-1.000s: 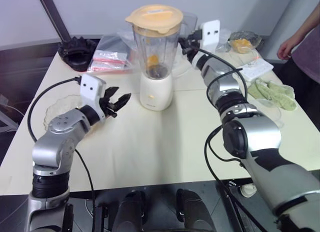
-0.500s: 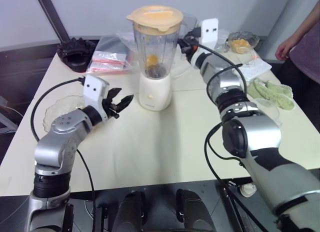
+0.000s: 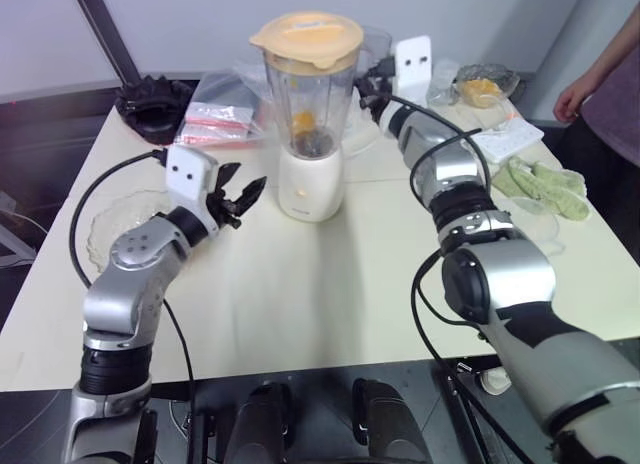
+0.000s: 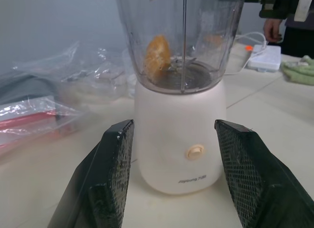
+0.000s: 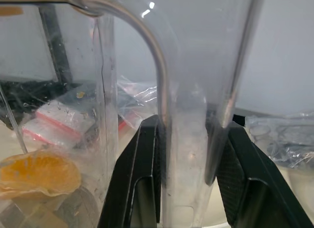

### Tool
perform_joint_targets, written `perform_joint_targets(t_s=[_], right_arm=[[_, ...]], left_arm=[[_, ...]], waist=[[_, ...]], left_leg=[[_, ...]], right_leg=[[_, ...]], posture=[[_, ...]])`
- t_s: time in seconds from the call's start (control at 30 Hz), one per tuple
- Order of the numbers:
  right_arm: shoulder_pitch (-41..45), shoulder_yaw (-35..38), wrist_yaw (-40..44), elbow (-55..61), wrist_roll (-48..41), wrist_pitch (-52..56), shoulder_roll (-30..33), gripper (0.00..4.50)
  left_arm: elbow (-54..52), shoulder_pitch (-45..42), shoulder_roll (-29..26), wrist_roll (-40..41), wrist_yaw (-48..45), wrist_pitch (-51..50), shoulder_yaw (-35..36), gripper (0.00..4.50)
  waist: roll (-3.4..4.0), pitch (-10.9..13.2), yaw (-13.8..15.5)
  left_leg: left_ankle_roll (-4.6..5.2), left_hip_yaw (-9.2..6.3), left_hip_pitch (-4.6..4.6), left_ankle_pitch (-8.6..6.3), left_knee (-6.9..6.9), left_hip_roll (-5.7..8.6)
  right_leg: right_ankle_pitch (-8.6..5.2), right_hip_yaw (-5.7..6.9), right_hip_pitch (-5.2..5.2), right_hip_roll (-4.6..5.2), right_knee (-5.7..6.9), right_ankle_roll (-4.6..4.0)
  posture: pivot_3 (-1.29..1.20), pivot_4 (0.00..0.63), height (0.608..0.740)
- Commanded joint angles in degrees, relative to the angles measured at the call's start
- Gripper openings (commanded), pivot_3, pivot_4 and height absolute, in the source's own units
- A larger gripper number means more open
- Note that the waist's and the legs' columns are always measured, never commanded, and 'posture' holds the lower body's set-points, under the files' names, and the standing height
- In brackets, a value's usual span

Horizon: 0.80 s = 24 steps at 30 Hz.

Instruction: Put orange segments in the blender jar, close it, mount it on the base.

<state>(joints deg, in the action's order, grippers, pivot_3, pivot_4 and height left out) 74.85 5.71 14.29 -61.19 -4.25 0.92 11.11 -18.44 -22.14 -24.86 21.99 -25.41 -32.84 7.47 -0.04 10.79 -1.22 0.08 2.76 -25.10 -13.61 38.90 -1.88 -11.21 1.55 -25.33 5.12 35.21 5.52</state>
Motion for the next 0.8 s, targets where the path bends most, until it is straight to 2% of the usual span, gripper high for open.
perform_joint_targets(t_s=[0.03, 0.57, 0.8], right_arm=[[-1.7, -2.6, -2.2, 2.5, 3.2, 3.5, 0.0, 1.04], [-9.2, -1.6, -4.5, 16.4, 0.6, 16.0, -1.0, 1.04], [-9.5, -1.8, -4.7, 15.6, 0.7, 16.2, -1.6, 1.04]], left_arm=[[-0.2, -1.0, -0.3, 0.4, -0.4, 1.8, 0.9, 2.7], [1.7, -1.4, 0.2, 0.3, -0.5, 3.0, 1.0, 2.7], [2.5, -1.9, 0.7, 0.4, -0.2, 3.4, 1.0, 2.7]], waist=[[0.0, 0.0, 0.0], [-0.03, -0.1, 0.2], [-0.08, -0.1, 0.2]], left_leg=[[0.0, 0.0, 0.01, 0.0, 0.0, 0.0], [0.0, -0.02, 0.06, 0.0, 0.0, 0.0], [-0.01, -0.02, 0.06, 0.0, 0.0, 0.0]], right_leg=[[0.0, 0.0, 0.01, 0.0, 0.0, 0.0], [0.0, 0.01, 0.08, 0.0, -0.02, -0.01], [-0.01, 0.02, 0.1, 0.0, -0.04, -0.02]], posture=[[0.0, 0.15, 0.74], [0.0, 0.15, 0.74], [0.0, 0.15, 0.74]])
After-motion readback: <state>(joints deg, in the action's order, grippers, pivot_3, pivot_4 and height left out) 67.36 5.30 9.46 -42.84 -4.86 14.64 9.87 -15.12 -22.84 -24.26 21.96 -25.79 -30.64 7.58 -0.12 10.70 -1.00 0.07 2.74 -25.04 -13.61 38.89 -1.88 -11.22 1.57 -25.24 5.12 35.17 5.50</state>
